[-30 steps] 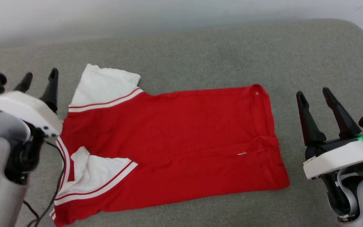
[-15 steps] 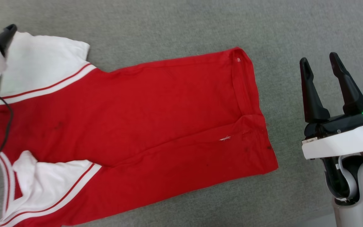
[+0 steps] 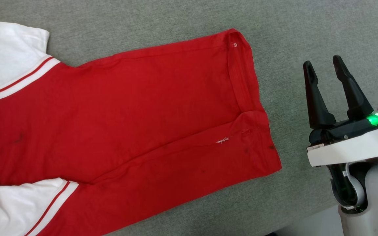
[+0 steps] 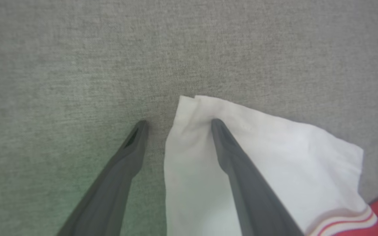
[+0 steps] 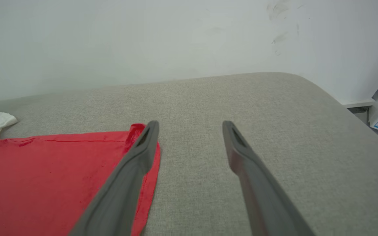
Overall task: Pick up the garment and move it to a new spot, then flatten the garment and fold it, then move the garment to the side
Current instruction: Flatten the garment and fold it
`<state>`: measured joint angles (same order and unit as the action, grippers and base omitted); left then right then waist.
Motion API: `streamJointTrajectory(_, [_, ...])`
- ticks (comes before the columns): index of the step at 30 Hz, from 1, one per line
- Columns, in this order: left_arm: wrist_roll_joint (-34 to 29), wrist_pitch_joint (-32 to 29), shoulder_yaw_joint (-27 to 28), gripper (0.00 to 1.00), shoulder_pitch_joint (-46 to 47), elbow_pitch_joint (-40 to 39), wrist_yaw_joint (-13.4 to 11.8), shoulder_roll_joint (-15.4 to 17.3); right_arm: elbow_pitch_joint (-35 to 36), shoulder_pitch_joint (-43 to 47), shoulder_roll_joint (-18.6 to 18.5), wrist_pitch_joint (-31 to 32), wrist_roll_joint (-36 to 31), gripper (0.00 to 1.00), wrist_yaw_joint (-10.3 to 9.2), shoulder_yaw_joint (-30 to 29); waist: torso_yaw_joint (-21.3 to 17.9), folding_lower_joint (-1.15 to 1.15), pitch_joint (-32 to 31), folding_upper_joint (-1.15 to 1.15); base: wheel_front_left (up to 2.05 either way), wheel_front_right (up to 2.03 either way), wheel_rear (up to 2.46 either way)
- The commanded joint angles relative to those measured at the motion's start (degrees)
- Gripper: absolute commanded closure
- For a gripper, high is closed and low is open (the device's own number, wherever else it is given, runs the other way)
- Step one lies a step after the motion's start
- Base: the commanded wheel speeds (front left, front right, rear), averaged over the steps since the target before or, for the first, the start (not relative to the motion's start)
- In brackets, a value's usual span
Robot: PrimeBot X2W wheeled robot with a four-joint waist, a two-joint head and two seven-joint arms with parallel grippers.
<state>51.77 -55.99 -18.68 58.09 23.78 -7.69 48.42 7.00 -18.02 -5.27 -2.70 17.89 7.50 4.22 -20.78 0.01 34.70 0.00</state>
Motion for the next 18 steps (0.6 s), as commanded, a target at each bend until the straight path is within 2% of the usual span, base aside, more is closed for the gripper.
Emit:
streamJointTrajectory(1, [1.64,-3.88,-1.62,0.16,-3.11,2.4,-1.43,-1.81,-0.35,-0.27,0.02,-0.25,0.38,0.0,-0.02,-0.19,-0.39,-0.01,0.21,0.0,0.0,0.0,0.0])
streamJointTrajectory(2, [2.12,-4.51,-1.4,0.55,-3.55,2.46,-2.26,-2.2,-0.45,-0.13,-0.01,-0.24,0.61,0.0,-0.02,-0.26,-0.46,-0.01,0.22,0.0,0.0,0.0,0.0])
streamJointTrajectory(3, [2.51,-4.83,-1.2,0.87,-3.99,2.54,-2.79,-2.48,-0.59,-0.01,-0.07,-0.13,0.74,0.0,-0.02,-0.32,-0.55,-0.01,0.17,0.0,0.0,0.0,0.0])
streamJointTrajectory(4, [2.66,-4.66,-1.1,1.0,-4.44,2.54,-3.05,-2.75,-0.74,0.03,-0.16,0.06,0.9,0.0,-0.02,-0.32,-0.59,-0.01,0.07,0.0,0.0,0.0,0.0])
streamJointTrajectory(10, [3.16,-0.01,0.25,1.0,-5.17,2.83,-2.76,-4.23,-1.53,0.09,-1.57,2.56,4.21,0.0,-0.02,0.5,0.11,-0.01,-1.52,0.0,0.0,0.0,0.0])
streamJointTrajectory(18, [2.74,6.54,1.31,1.0,-2.59,1.66,-0.11,-5.98,-6.71,-4.82,-7.65,11.74,10.52,0.0,-0.02,0.83,3.59,-0.01,-5.03,0.0,0.0,0.0,0.0])
